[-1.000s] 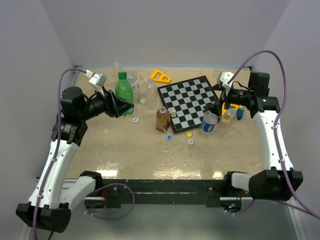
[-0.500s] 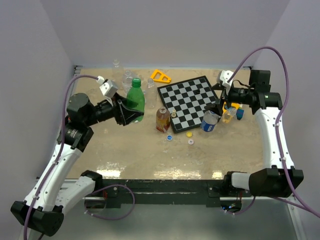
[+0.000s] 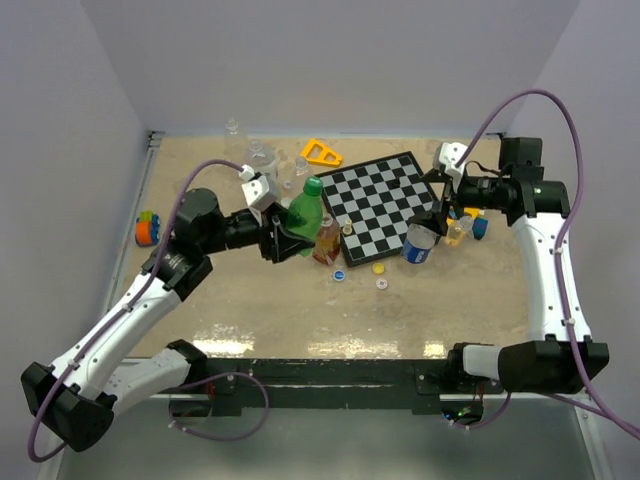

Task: Unscrew the bottle caps
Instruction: Pick up the plastic bottle from the corner of the board, then unscrew the bottle cap from the plastic bottle.

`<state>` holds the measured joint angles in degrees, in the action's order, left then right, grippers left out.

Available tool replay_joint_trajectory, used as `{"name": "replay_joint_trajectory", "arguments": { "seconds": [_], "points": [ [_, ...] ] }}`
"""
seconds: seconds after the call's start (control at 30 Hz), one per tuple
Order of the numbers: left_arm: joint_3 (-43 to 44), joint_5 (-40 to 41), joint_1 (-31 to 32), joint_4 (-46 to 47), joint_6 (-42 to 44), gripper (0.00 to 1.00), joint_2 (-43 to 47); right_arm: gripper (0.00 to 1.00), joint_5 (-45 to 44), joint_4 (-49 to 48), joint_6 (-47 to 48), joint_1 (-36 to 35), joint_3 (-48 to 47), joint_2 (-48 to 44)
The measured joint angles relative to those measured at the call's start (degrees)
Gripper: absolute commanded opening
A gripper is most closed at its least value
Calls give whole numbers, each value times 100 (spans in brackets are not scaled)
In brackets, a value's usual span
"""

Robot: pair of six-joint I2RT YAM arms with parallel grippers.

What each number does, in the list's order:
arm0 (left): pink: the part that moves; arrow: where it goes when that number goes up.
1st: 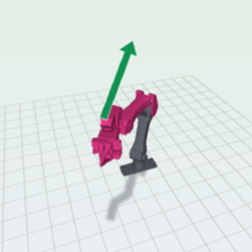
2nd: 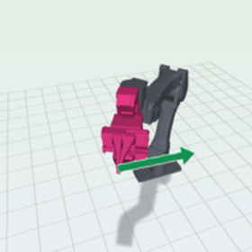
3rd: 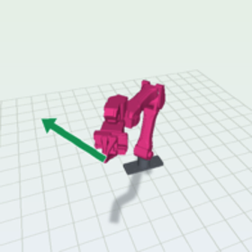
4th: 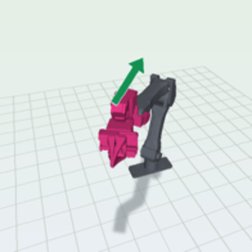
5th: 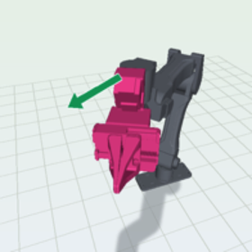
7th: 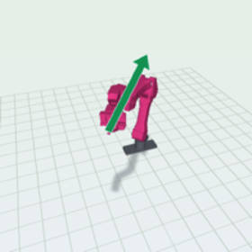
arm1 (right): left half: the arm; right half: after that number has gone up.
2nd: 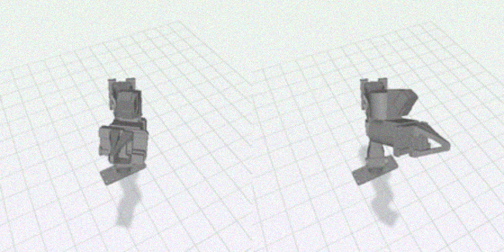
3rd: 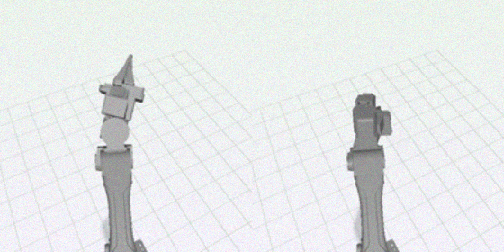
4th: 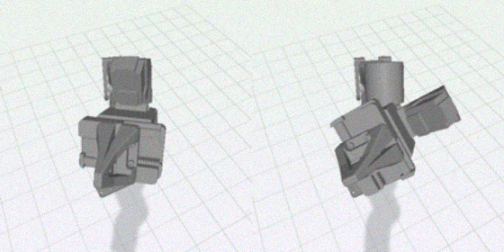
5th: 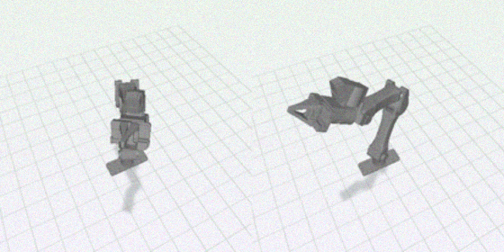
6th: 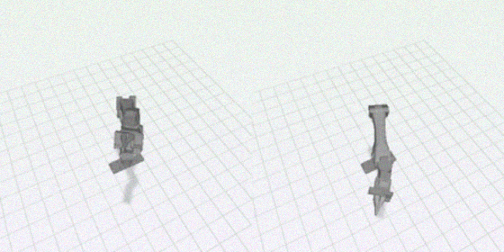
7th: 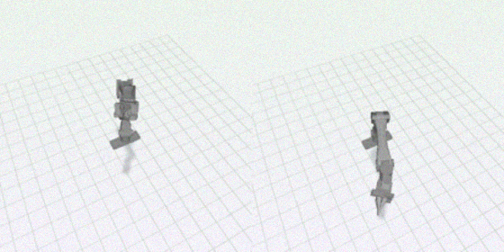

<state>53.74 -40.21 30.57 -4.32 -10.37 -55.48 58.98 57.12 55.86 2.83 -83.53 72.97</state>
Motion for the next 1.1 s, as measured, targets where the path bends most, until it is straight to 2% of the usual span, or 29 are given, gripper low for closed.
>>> {"name": "replay_joint_trajectory", "arguments": {
  "seconds": [0.1,0.2,0.37,0.6,0.87,1.1],
  "points": [
    [-44,120,186,55,210,0,-72,98,63,101,15,-90,-127,15],
    [-116,232,365,155,374,0,-181,98,74,114,-105,-472,-262,28],
    [-116,525,737,205,584,0,-470,98,289,72,-527,-1200,-560,177],
    [-114,791,977,212,726,0,-660,98,535,-52,-1202,-1843,-1049,461],
    [-90,1014,1196,103,855,0,-874,78,660,-522,-2111,-2197,-1113,468],
    [9,1093,1248,-26,1023,0,-957,65,658,-737,-2463,-2391,-1110,472]
  ]
}}
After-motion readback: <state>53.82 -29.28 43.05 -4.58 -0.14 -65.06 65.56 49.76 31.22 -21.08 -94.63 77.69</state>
